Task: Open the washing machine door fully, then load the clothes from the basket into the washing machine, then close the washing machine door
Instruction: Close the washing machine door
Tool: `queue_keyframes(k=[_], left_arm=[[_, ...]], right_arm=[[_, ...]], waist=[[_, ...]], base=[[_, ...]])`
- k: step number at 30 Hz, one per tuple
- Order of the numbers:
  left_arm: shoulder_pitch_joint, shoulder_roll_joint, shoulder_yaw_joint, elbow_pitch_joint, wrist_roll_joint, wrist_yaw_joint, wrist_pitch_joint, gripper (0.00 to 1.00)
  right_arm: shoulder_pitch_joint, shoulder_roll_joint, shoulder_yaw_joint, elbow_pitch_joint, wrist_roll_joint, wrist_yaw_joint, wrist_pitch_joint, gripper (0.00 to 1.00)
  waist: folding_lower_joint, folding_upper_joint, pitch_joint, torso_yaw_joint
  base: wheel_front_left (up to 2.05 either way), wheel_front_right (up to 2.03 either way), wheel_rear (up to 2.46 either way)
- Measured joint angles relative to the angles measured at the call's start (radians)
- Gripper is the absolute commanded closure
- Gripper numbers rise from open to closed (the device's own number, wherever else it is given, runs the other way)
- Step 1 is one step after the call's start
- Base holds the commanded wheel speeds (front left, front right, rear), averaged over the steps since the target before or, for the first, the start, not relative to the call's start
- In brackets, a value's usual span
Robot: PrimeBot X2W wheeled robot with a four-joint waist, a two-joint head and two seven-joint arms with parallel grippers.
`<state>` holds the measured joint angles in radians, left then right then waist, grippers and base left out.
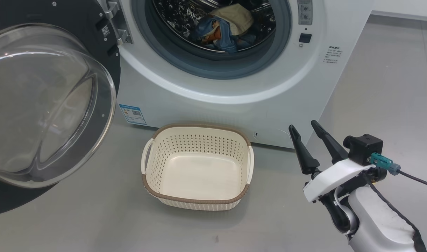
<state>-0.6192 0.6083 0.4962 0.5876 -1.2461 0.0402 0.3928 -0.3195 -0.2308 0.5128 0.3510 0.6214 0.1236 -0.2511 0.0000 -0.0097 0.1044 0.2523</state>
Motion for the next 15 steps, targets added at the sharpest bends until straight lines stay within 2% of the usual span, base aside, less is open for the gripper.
queue_keyframes(k=[7,15], left_arm=[[-0.02,0.0,-0.035,0.064,-0.011,0.016,0.067,1.0],[-0.039,0.002,-0.087,0.089,-0.013,0.01,0.157,1.0]], right_arm=[[-0.001,-0.003,-0.012,0.003,-0.001,0.0,0.0,0.0],[-0.002,-0.003,-0.015,0.01,-0.001,0.0,0.0,0.0]], waist=[[0.0,0.0,0.013,-0.013],[0.0,0.0,0.008,-0.012]], base=[[0.0,0.0,0.0],[0.0,0.0,0.0]])
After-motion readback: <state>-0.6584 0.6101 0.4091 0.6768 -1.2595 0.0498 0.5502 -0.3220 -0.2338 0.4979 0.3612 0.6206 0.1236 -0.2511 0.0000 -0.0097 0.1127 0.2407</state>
